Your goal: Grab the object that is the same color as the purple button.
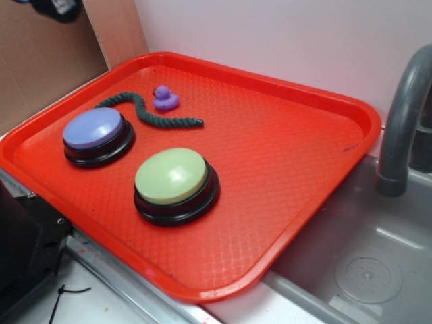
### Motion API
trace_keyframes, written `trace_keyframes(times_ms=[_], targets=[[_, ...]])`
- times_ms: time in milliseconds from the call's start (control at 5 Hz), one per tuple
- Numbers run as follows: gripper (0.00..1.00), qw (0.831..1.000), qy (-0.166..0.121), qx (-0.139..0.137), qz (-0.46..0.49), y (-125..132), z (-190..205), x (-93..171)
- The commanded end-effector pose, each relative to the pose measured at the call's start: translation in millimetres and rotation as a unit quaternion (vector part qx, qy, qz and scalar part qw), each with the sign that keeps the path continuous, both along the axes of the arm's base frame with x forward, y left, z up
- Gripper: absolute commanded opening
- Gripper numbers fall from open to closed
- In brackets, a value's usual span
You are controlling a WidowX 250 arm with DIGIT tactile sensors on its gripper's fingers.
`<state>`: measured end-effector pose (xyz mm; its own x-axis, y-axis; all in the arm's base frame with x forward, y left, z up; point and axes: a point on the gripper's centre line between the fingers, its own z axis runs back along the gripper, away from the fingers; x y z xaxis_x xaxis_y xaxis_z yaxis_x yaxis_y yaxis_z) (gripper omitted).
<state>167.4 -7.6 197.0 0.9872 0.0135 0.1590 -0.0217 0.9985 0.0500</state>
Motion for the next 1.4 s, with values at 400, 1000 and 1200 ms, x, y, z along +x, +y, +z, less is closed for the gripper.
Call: trace_keyframes(times_ms=[400, 1000, 1200], targets=[[1.00, 0.998, -0.051, 0.012, -0.016, 62.6, -76.9, 74.9], [1.00, 0.999, -0.024, 0.012, -0.030, 76.4, -135.0, 113.2], [1.00, 0.999, -0.014, 0.016, -0.031, 77.6, -147.8, 118.9]])
